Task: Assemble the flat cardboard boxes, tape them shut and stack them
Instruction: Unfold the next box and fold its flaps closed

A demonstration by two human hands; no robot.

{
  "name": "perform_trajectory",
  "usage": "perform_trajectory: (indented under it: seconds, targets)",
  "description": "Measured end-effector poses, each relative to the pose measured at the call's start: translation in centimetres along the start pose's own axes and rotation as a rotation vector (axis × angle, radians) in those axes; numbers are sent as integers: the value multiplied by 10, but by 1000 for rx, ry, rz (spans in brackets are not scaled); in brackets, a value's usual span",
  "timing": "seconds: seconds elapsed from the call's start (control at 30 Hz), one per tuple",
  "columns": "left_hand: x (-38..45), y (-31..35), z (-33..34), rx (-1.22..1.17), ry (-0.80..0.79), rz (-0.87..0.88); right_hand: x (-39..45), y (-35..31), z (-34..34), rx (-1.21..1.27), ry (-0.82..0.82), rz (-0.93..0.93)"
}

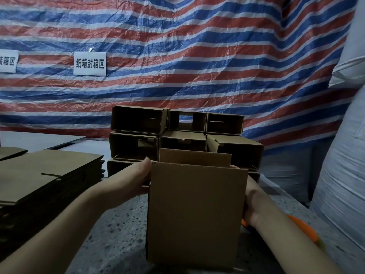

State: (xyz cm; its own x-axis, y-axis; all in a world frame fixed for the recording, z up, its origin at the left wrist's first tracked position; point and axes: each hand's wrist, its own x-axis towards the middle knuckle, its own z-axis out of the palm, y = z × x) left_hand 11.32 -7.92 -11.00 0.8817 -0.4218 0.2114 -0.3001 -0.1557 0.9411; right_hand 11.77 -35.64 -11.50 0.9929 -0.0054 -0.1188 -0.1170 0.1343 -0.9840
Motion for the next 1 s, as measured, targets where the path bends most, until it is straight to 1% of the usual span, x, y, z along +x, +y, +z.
perform_trajectory:
  seconds: [0.1, 0.17, 0.27, 0.4, 0.47, 0.53, 0.63, 0.77, 0.9, 1.0]
  targets:
    - [-1, 3, 6, 94, 42, 2, 6, 1, -2, 14, -33, -11]
    - [2, 2, 9, 102, 90, -6, 8, 3, -5, 47, -72, -49]
    - [9, -1, 16, 32, 213, -14, 13, 8, -10, 85, -164, -137]
    - [17, -9, 19, -35, 305, 4, 19, 11, -16, 180, -224, -160]
    - [19, -11, 18, -84, 340, -13, 17, 11, -17, 153, -274, -210]
    - [20, -12, 17, -104, 365, -26, 14, 10, -17, 92, -290, -242]
    - [19, -10, 18, -59, 333, -15, 16, 10, -19, 92, -315, -251]
    - [20, -8, 19, -70, 294, 7, 13, 7, -16, 99, -333, -275]
    - [19, -10, 22, -106, 270, 81, 13, 6, -16, 78, -348, -286]
    - [19, -11, 23, -123, 284, 132, 14, 5, -18, 67, -352, -322]
